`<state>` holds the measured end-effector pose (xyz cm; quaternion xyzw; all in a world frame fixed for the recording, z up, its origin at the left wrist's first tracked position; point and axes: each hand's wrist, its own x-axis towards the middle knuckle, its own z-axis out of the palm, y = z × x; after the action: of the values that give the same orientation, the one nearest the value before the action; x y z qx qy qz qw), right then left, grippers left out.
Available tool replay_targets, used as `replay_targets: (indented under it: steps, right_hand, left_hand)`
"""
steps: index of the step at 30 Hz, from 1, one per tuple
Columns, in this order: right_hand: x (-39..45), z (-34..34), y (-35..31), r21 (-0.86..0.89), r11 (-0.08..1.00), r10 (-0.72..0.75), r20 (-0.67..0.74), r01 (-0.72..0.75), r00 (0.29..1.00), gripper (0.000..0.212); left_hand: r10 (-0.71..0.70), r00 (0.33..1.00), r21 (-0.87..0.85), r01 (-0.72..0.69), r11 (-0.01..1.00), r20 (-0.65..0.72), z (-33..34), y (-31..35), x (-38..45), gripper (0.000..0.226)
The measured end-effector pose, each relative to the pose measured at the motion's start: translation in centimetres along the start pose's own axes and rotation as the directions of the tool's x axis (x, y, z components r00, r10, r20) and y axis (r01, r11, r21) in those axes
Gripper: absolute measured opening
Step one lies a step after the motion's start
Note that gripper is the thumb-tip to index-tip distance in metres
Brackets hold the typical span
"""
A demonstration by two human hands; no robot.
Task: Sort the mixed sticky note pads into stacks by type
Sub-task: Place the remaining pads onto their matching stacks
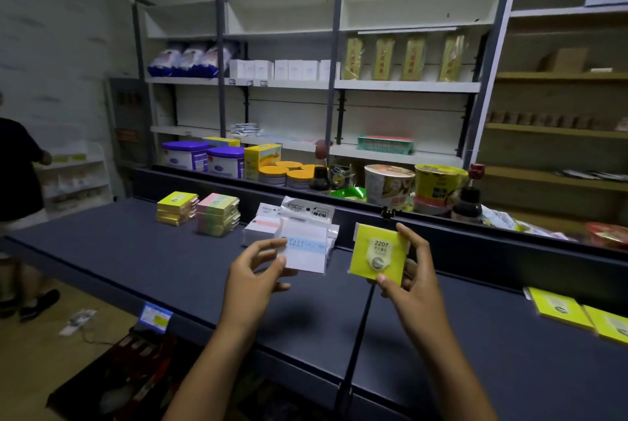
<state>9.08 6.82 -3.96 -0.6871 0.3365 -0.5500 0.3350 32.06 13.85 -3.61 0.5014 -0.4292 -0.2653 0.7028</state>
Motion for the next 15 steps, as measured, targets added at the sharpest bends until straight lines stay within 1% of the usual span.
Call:
replay_targets:
  steps: [4,6,10,15]
  right_hand:
    - [1.6,0.3,0.8,-0.006,1.000,0.009,0.003,-0.009,1.000,0.082]
    - [2.4,0.4,1.1,-0.020,1.000,0.010,-0.014,-0.010,1.000,0.082]
    - [4.1,0.5,1.6,-0.044,0.999,0.005,-0.063,-0.007,0.998,0.083]
    - [5.8,2.1,2.0,-0.082,0.996,0.016,-0.105,-0.025,0.994,0.083]
  left_hand:
    - [0.004,0.998,0.049,-0.007,0.999,0.062,0.8,-1.6,3.6,0.023]
    - [0.003,0.996,0.101,-0.012,0.995,0.086,1.3,-2.4,5.6,0.025]
    - [-0.035,0.991,0.233,0.004,0.972,0.129,2.3,-4.4,9.7,0.025]
    - [-0.045,0.983,0.435,-0.037,0.900,0.177,2.3,-7.0,13.7,0.024]
